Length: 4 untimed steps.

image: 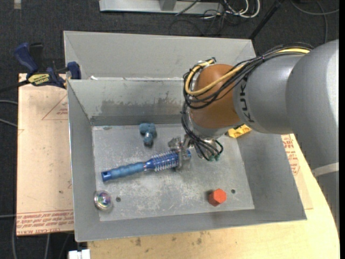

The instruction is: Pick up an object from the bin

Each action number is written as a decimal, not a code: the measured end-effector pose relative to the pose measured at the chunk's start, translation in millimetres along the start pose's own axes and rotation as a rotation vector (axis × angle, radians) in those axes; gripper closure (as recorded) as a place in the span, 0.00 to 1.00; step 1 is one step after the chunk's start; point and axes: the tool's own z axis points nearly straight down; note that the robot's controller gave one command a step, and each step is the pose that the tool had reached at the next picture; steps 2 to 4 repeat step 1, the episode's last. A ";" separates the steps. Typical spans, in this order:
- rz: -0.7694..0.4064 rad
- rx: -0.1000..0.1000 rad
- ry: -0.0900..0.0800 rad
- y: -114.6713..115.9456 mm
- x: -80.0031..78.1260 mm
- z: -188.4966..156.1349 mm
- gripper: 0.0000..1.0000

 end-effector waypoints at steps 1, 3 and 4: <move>-0.005 0.003 -0.007 -5.0 15.2 -130.8 1.00; -0.005 0.003 -0.007 -5.0 15.2 -130.8 1.00; -0.005 0.003 -0.007 -5.0 15.2 -130.8 1.00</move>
Offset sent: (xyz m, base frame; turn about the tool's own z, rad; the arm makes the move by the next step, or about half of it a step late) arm -0.0157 -0.0085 0.1266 -0.0061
